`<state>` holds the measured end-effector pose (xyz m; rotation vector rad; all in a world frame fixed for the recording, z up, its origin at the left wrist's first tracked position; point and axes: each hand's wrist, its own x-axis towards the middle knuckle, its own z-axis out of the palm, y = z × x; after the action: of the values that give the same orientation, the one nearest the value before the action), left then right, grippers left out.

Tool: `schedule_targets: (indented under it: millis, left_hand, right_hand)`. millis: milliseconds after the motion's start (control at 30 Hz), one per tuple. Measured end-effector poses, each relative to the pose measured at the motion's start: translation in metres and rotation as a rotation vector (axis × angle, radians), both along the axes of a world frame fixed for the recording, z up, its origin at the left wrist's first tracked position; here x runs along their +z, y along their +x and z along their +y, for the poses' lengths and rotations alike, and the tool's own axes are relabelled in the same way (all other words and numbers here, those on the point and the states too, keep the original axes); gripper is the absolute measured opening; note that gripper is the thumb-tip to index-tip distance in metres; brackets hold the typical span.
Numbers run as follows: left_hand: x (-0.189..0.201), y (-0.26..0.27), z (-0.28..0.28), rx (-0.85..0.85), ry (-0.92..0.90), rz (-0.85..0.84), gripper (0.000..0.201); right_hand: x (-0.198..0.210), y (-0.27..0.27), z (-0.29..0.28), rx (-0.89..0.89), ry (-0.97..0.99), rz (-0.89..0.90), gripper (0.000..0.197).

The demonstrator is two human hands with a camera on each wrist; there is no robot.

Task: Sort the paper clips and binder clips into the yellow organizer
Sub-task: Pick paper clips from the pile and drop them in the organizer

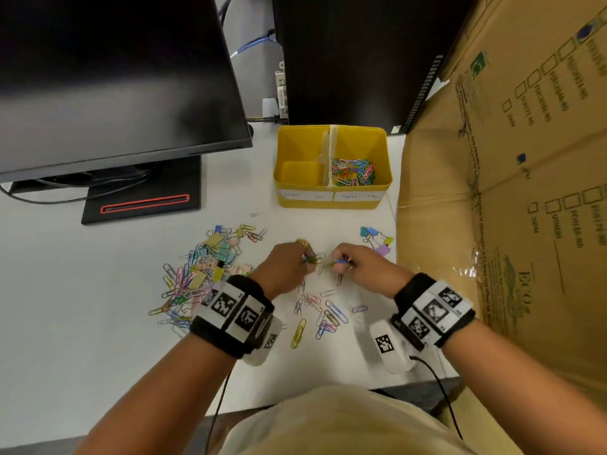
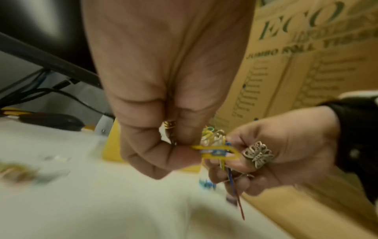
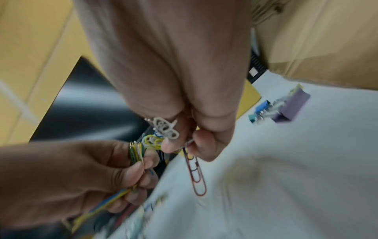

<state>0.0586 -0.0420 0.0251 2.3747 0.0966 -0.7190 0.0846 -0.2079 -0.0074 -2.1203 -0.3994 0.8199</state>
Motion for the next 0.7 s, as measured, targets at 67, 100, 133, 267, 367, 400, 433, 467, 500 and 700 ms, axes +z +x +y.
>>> schedule_targets:
  millis: [67, 100, 133, 267, 367, 400, 433, 467, 500, 700]
  left_hand:
    - [0.022, 0.024, -0.002, 0.017, -0.074, -0.075, 0.024]
    - [0.032, 0.037, -0.004, 0.029, -0.097, -0.119, 0.025]
    - [0.041, 0.051, -0.009, 0.046, -0.107, -0.155, 0.026]
    - [0.062, 0.114, -0.039, 0.131, -0.156, -0.300, 0.015]
    - [0.051, 0.151, -0.055, 0.213, -0.147, -0.367, 0.012]
    - [0.047, 0.158, -0.057, 0.219, -0.129, -0.349, 0.012]
    - [0.041, 0.164, -0.058, 0.209, -0.111, -0.307, 0.016]
    - [0.038, 0.166, -0.058, 0.187, -0.086, -0.264, 0.025]
    - [0.036, 0.166, -0.058, 0.160, -0.061, -0.236, 0.032]
    - [0.042, 0.107, -0.036, 0.019, -0.027, -0.606, 0.025]
  right_hand:
    - [0.025, 0.020, -0.003, -0.117, 0.135, 0.065, 0.016]
    - [0.037, 0.033, -0.004, -0.181, 0.189, 0.086, 0.019]
    - [0.048, 0.048, -0.004, -0.250, 0.236, 0.091, 0.023]
    - [0.060, 0.115, -0.003, -0.513, 0.217, -0.126, 0.032]
    - [0.051, 0.147, -0.005, -0.493, -0.044, -0.228, 0.019]
    - [0.050, 0.149, -0.007, -0.449, -0.119, -0.231, 0.011]
    - [0.050, 0.148, -0.008, -0.408, -0.182, -0.229, 0.017]
    - [0.051, 0.145, -0.010, -0.370, -0.216, -0.234, 0.027]
    - [0.055, 0.139, -0.012, -0.349, -0.214, -0.246, 0.033]
    - [0.059, 0.059, -0.033, -0.253, -0.099, -0.402, 0.020]
